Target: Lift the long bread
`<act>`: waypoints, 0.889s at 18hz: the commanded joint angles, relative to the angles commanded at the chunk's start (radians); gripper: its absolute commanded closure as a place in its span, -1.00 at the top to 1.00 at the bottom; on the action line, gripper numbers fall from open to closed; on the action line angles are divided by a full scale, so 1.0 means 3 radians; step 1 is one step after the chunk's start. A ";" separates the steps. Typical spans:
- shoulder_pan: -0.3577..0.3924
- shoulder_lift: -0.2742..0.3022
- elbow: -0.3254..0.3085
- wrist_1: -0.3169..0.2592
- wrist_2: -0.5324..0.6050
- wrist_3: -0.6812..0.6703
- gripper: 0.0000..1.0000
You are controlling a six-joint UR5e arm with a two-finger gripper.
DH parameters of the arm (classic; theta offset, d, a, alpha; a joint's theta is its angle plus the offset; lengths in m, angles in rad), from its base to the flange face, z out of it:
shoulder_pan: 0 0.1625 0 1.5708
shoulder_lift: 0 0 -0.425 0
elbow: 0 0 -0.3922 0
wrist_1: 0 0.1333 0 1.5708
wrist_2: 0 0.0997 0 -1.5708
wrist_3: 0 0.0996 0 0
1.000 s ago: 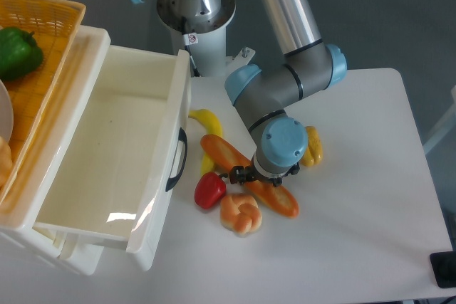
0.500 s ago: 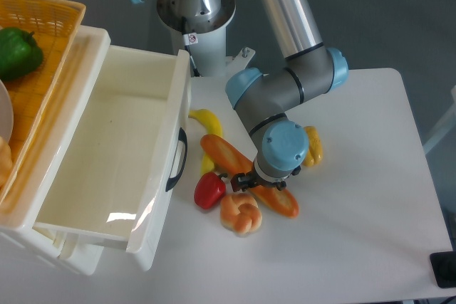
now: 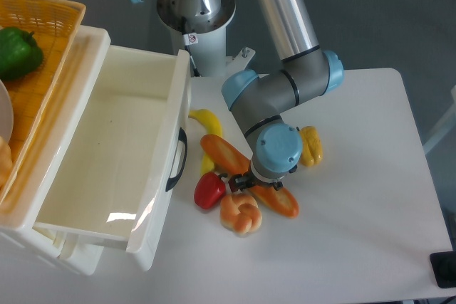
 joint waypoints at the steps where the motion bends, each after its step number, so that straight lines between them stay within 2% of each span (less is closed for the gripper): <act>1: -0.0005 -0.0020 0.0000 0.0005 0.0005 0.0000 1.00; 4: -0.0010 -0.0015 0.0005 0.0010 0.0010 0.0000 0.95; 6: -0.0010 -0.0010 0.0005 0.0005 0.0051 0.0000 0.69; 8: -0.0010 -0.0015 0.0015 0.0005 0.0056 0.0005 0.27; 11: -0.0010 -0.0005 0.0020 0.0000 0.0061 0.0036 -0.64; 13: -0.0010 0.0000 0.0051 -0.0010 0.0077 0.0041 -1.00; 16: -0.0010 0.0030 0.0082 -0.0010 0.0158 0.0071 -1.00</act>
